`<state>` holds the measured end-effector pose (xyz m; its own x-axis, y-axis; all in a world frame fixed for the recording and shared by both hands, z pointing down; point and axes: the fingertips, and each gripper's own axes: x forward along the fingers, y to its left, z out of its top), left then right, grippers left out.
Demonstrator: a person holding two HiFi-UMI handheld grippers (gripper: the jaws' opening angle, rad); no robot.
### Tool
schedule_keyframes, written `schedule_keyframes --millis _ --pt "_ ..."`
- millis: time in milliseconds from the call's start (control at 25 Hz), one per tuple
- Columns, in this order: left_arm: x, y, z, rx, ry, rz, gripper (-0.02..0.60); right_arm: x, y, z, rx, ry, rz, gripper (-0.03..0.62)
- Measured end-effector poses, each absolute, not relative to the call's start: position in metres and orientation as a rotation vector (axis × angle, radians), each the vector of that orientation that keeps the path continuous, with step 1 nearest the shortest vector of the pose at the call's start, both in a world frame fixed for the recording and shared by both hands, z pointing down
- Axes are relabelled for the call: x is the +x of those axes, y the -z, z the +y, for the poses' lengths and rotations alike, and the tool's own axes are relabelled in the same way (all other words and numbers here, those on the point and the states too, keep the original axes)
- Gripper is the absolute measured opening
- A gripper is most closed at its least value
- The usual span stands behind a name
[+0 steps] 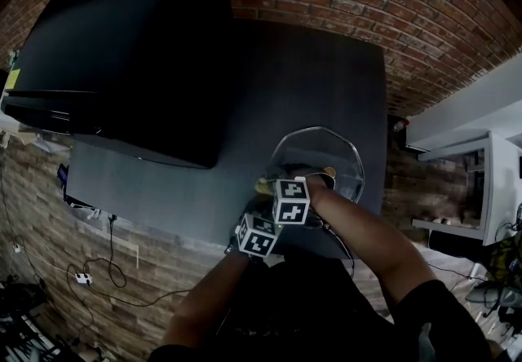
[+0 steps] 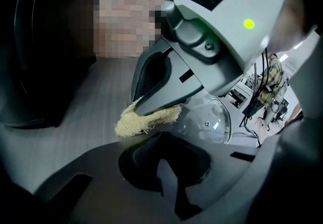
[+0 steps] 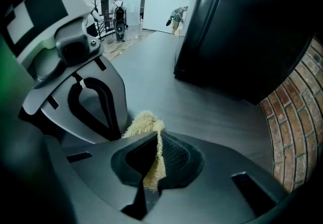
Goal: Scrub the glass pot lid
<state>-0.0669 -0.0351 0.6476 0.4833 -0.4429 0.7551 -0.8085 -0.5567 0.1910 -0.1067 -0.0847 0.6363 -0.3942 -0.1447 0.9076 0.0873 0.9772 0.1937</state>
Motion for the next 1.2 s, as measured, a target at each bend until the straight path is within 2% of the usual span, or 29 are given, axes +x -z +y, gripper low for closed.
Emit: schedule_keyframes --millis 720,1200 --pt "-0.068 -0.646 -0.035 2.166 -0.877 -1.067 0.032 -0.102 -0.638 -0.126 0.161 0.153 -1.875 0.025" --pt "-0.07 -0.646 -0.035 2.152 -0.886 -1.071 0.032 -0.07 -0.635 -0.171 0.302 0.034 -1.858 0.025"
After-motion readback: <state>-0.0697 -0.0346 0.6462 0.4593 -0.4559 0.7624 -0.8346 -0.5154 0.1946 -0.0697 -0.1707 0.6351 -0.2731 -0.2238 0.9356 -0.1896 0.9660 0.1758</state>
